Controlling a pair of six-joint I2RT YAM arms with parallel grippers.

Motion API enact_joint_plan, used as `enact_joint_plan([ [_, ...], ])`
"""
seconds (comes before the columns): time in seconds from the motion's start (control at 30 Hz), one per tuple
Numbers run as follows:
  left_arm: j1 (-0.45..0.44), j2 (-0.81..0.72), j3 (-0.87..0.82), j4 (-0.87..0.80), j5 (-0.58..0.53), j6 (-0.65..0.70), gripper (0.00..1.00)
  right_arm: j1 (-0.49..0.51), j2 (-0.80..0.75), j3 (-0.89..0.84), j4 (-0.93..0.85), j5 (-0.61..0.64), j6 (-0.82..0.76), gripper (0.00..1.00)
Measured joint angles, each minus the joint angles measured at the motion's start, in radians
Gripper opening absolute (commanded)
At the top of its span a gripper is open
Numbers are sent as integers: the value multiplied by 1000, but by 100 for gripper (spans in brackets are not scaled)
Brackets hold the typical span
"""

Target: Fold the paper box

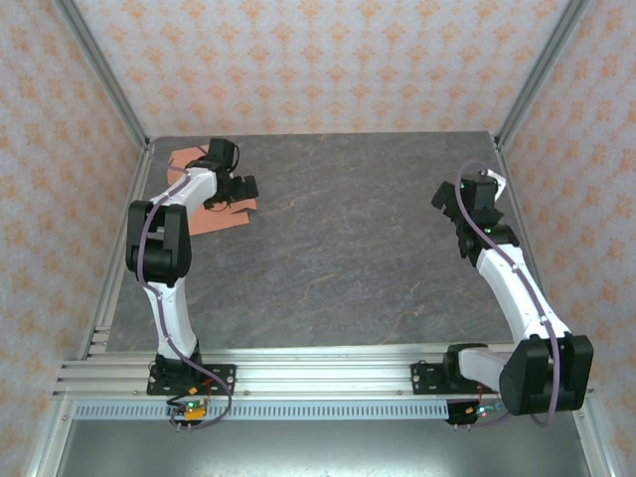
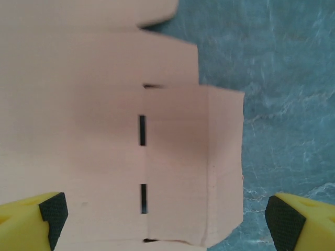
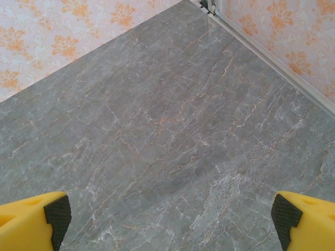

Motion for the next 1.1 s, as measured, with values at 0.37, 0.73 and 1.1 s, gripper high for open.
enact_joint_plan([
  [0.37,-79,-105,-308,296,163,-175,99,0,9,0,-1,-118,41,99],
  [0.73,-441,-211,-508,573,224,-505,100,0,45,-3,-15,-189,212,99],
  [1.1,-730,-226,-208,601,317,-681,100,0,55,-116,-63,-401,636,100],
])
